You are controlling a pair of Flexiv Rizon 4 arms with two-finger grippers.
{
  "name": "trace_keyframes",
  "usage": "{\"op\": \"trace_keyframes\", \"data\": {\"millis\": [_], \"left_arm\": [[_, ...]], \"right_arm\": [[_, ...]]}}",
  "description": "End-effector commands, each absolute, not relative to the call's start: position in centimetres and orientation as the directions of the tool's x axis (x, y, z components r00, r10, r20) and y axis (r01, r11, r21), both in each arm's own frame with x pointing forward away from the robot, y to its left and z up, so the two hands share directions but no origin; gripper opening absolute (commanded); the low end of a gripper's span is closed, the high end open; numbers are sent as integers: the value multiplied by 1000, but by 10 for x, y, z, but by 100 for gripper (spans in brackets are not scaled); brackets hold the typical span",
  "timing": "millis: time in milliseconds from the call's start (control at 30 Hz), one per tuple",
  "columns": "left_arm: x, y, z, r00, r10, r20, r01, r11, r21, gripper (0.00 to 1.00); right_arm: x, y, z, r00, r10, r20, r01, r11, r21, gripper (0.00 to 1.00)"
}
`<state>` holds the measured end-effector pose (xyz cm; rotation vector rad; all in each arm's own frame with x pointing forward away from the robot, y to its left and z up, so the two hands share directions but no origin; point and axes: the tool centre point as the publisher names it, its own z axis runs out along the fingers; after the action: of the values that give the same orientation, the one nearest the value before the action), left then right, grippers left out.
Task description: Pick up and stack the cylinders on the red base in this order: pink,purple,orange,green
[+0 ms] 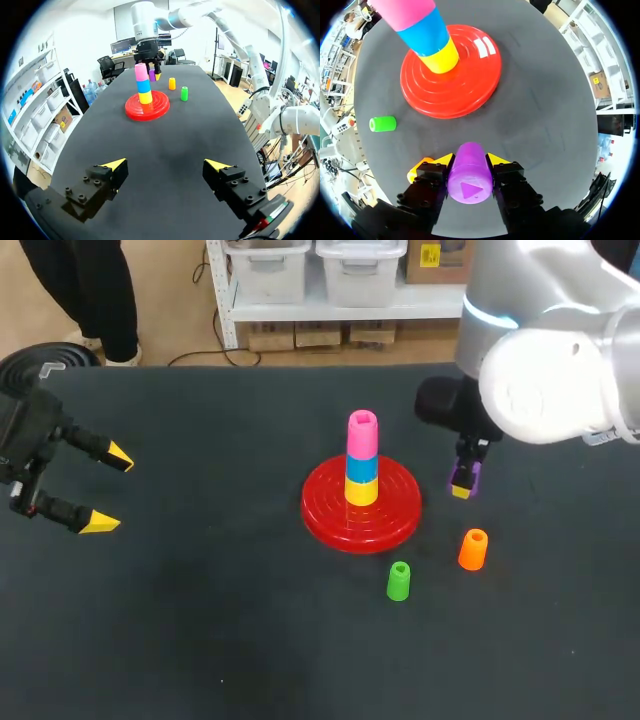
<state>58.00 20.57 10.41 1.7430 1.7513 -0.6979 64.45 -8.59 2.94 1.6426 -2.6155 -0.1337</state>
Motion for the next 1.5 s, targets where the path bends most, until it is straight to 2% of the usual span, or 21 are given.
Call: {"op": "trace_keyframes", "data": {"millis": [33,533,567,667,767,933,1000,1033,1467,1500], "left_arm": [[580,206,103,11,702,-712,999,16,32,100],[580,206,103,11,702,-712,999,16,32,100],[580,206,103,11,702,-712,999,16,32,100],[580,206,103,11,702,-712,999,16,32,100],[580,206,103,11,702,-712,999,16,32,100],[580,206,103,11,702,-712,999,16,32,100],[580,206,103,11,702,-712,999,16,32,100],[580,206,103,11,702,-712,999,16,32,100],[580,206,103,11,702,-712,999,16,32,100],[580,206,103,11,702,-712,999,16,32,100]], "right_arm": [[643,-87,28,-434,-901,-6,-897,432,100,0],[639,-89,23,-440,-898,3,-893,437,111,0],[639,-89,23,-440,-898,3,-892,438,112,11],[638,-89,21,-441,-897,5,-891,439,116,19],[637,-89,21,-445,-895,6,-889,443,115,46],[636,-90,20,-449,-894,7,-887,447,116,50],[636,-90,20,-450,-893,9,-887,448,114,93],[636,-90,20,-451,-893,9,-887,449,114,100],[635,-95,25,-464,-886,4,-881,462,96,100],[635,-95,25,-464,-886,3,-882,462,95,97]]}}
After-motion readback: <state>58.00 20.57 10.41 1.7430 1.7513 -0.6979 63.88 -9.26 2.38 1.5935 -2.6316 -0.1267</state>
